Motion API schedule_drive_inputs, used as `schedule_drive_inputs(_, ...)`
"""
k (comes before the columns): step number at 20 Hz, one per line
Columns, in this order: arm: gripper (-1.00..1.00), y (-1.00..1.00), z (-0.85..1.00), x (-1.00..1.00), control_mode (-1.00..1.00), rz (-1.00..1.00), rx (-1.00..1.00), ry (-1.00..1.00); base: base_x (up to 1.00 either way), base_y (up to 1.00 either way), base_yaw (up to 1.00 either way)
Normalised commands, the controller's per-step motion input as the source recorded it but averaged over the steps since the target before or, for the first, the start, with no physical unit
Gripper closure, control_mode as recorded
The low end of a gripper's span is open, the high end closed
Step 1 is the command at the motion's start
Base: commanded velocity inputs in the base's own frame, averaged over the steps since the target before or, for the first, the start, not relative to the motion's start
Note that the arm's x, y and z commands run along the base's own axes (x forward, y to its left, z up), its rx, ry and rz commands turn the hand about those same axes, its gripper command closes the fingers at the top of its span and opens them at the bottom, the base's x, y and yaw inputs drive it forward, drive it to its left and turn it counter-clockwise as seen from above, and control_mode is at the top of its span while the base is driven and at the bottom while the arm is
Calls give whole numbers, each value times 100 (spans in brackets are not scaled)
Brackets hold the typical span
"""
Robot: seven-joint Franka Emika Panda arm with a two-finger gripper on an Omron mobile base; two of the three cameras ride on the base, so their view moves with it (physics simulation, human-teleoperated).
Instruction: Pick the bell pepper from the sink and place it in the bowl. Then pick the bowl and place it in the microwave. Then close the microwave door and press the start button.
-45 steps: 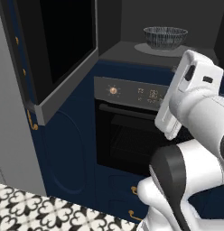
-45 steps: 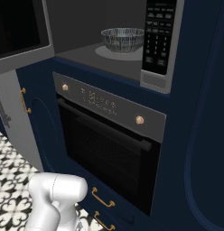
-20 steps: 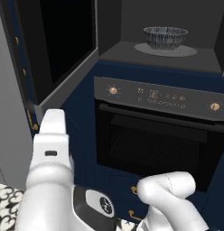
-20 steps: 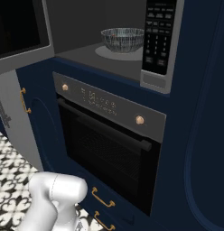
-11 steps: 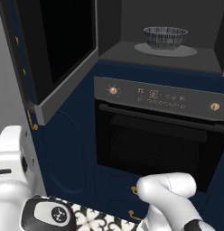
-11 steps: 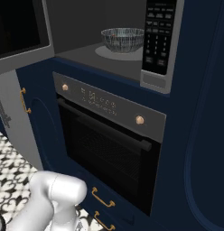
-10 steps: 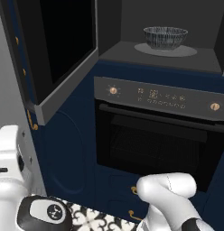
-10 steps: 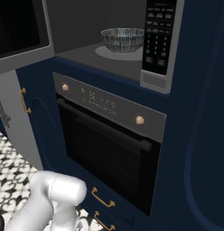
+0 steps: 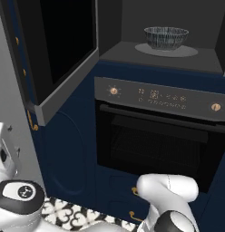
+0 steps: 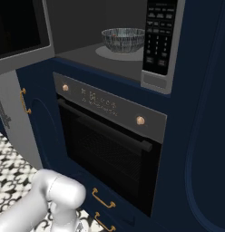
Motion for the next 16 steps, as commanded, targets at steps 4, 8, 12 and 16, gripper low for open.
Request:
schedule_drive_inputs(4,-100,40,-11,83,-100,-13,0,0,0,0,0)
schedule_drive_inputs(8,-100,54,-6,62,-100,-14,0,0,0,0,0)
schedule_drive_inputs(12,-100,8,4,54,-100,-9,0,0,0,0,0)
schedule_drive_inputs(16,-100,-19,24,14,-100,-1,0,0,0,0,0)
